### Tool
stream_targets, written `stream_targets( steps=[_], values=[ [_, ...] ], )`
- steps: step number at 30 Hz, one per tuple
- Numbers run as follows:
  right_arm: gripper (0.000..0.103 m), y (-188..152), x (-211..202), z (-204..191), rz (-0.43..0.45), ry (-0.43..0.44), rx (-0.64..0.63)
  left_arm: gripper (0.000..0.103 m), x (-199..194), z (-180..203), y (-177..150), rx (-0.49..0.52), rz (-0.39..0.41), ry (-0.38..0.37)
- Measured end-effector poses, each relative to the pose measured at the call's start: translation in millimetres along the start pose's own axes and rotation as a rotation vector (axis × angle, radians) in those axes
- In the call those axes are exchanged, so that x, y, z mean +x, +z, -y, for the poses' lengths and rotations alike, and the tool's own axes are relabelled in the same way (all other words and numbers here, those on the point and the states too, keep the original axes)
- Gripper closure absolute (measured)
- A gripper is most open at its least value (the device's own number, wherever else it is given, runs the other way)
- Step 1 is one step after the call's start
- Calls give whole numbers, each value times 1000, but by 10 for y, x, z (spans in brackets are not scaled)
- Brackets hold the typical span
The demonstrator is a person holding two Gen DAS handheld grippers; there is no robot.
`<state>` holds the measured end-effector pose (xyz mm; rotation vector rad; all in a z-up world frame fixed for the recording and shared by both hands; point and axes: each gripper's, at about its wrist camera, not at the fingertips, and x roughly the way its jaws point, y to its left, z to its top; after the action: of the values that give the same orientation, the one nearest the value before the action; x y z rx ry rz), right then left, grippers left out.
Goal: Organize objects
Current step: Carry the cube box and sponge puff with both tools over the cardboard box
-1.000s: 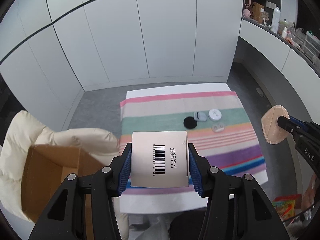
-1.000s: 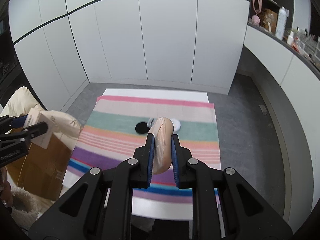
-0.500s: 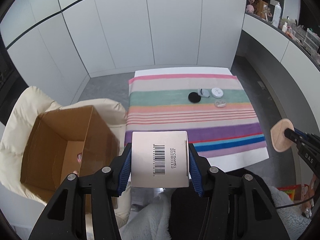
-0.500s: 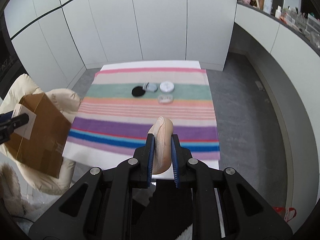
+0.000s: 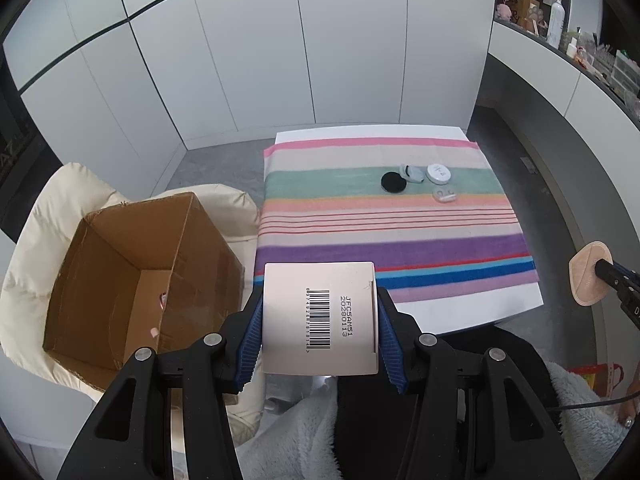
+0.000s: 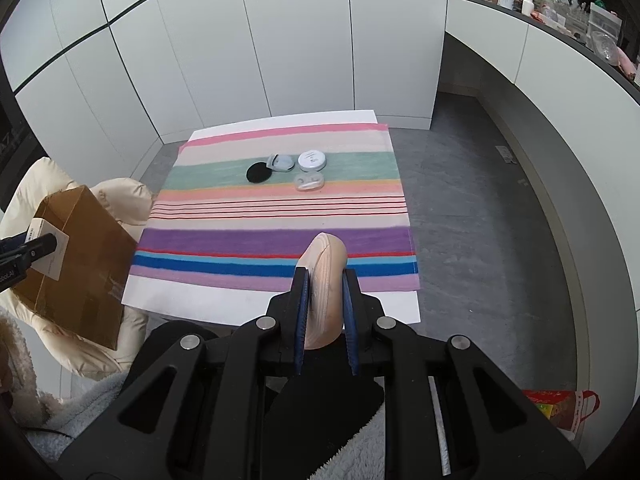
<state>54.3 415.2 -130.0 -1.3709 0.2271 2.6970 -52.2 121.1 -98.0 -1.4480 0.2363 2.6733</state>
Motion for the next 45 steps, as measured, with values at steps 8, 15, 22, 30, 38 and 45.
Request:
stream_targets(
  steps=[8, 15, 22, 30, 38, 45],
  values=[
    [86, 42, 41, -218, -9, 29, -44, 50, 68, -117, -26, -29, -20, -2],
    [86, 93, 67, -650, -7, 67, -127, 50, 103, -392, -114, -88, -42, 17],
    [86, 136, 88, -1305, 7, 141, -240, 50, 37, -827, -298, -160, -41, 71],
    [86, 130, 12, -2347, 25, 284, -399, 50, -103, -1453, -599, -295, -46, 131],
    [86, -96, -129, -3303, 15, 417, -562, 50, -349, -1966, -922, -381, -17, 220],
    [86, -340, -79, -3915, -22, 489, -676, 50, -383, -2411, -1088, -479, -12, 262]
  ],
)
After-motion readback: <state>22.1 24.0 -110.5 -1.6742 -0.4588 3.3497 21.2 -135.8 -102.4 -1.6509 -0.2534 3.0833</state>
